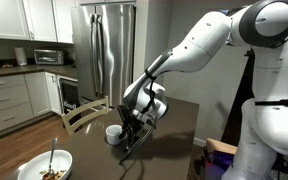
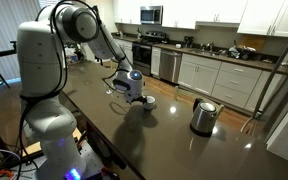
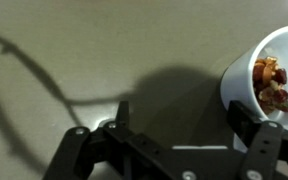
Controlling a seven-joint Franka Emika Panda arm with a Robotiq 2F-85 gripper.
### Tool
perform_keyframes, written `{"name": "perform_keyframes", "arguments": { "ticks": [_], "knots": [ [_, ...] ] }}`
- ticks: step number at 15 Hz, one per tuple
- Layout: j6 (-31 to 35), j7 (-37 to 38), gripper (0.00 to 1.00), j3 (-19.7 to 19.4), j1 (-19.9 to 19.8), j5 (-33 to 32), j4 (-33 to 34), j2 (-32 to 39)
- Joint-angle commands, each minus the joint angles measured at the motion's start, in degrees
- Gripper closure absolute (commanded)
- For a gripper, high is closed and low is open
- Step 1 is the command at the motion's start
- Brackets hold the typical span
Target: Pour the cereal in the glass into the bowl then pour the cereal in the mug into the bowl.
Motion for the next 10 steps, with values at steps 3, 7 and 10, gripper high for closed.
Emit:
{"name": "perform_keyframes", "arguments": {
  "ticks": [3,7,10],
  "knots": [
    [4.57,4.55,0.00,-0.49,0.67,-1.13,-1.36,0.05],
    [6.38,5.82,0.00,-0.85,0.65,-1.08,-1.90,0.02],
    [7.15,6.20,0.00,-1.22,0.60,-0.91,-2.04,0.01]
  ]
}}
